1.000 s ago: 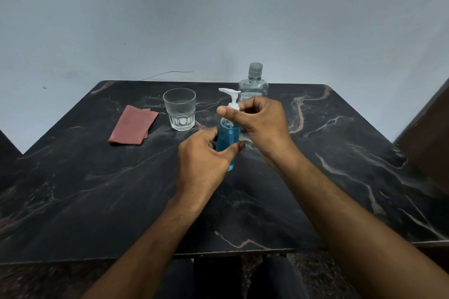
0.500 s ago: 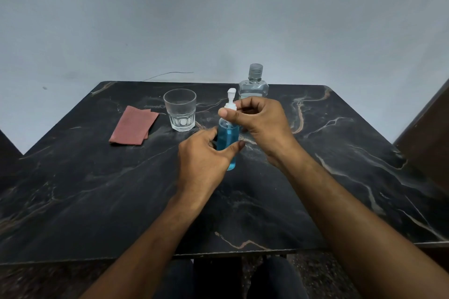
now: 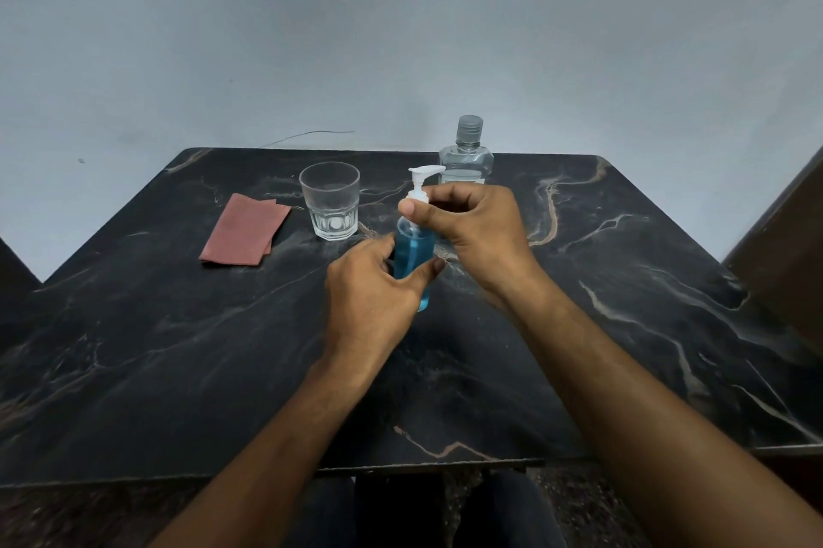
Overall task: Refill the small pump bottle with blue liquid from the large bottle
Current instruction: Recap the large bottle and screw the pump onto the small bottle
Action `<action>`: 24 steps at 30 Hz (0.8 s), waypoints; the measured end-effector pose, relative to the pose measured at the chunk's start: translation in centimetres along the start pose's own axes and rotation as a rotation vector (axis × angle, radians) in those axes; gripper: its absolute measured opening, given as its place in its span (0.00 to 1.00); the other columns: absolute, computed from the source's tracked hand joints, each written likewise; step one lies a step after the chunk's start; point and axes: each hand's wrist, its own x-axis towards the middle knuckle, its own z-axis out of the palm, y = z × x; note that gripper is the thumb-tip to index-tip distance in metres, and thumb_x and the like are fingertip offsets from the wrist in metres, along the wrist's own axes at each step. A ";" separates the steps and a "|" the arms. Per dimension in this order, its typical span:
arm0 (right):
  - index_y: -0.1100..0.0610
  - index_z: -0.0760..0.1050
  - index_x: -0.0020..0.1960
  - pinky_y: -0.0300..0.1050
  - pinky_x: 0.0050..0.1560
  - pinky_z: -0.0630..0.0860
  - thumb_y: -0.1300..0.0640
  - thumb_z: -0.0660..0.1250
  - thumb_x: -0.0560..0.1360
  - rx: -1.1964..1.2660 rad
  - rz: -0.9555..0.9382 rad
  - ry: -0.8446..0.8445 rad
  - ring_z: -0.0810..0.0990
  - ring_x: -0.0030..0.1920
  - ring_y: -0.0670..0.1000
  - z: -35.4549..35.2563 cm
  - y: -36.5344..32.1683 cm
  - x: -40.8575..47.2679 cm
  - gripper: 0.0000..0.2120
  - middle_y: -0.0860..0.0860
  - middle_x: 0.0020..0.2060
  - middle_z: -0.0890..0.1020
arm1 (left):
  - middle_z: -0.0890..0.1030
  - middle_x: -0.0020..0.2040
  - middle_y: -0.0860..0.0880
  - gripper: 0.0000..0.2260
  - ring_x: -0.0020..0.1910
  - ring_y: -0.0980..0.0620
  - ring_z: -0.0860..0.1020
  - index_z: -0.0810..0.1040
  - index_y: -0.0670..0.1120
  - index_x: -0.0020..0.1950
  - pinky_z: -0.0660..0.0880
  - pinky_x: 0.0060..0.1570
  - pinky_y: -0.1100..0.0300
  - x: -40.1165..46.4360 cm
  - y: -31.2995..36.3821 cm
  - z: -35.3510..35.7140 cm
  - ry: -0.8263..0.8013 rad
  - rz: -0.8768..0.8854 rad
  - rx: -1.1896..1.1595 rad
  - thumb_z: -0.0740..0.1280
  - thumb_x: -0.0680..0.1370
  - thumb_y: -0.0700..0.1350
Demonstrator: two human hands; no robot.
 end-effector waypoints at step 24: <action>0.53 0.79 0.54 0.34 0.41 0.78 0.52 0.77 0.73 -0.321 -0.066 0.025 0.83 0.42 0.41 2.9 1.3 -2.6 0.13 0.45 0.43 0.85 | 0.76 0.41 0.51 0.04 0.41 0.47 0.76 0.71 0.46 0.44 0.74 0.38 0.50 0.5 0.2 0.6 0.165 -0.011 0.168 0.65 0.76 0.44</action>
